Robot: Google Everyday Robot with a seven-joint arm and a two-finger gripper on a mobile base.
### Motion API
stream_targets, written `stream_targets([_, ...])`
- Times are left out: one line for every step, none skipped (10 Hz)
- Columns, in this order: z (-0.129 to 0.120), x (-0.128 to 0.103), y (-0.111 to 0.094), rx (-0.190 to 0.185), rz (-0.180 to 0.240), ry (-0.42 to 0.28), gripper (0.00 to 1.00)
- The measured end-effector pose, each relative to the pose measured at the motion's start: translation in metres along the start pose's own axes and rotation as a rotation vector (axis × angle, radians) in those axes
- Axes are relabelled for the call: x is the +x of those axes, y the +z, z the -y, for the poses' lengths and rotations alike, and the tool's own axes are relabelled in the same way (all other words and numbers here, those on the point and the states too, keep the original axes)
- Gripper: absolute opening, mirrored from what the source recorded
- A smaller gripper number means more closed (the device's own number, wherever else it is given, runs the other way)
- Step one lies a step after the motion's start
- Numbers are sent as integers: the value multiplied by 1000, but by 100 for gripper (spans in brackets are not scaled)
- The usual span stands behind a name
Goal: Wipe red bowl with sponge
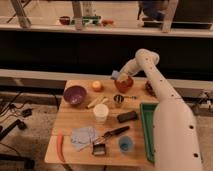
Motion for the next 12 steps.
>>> stream_targets([0, 7, -5, 11, -4, 7, 6])
stream_targets([2, 16, -10, 24, -10, 13, 6])
stream_targets([4, 21, -12, 33, -12, 18, 6])
stream_targets([5, 27, -12, 39, -15, 24, 6])
stream_targets([7, 29, -12, 41, -15, 25, 6])
stream_targets([7, 28, -8, 40, -12, 19, 6])
stream_targets([7, 25, -5, 37, -9, 13, 6])
stream_targets([8, 23, -1, 34, -5, 4, 6])
stream_targets([9, 22, 1, 34, -4, 0, 6])
stream_targets([9, 22, 2, 33, -2, -1, 6])
stream_targets([9, 23, 1, 34, -4, -1, 8])
stream_targets([9, 24, 1, 35, -4, 0, 17])
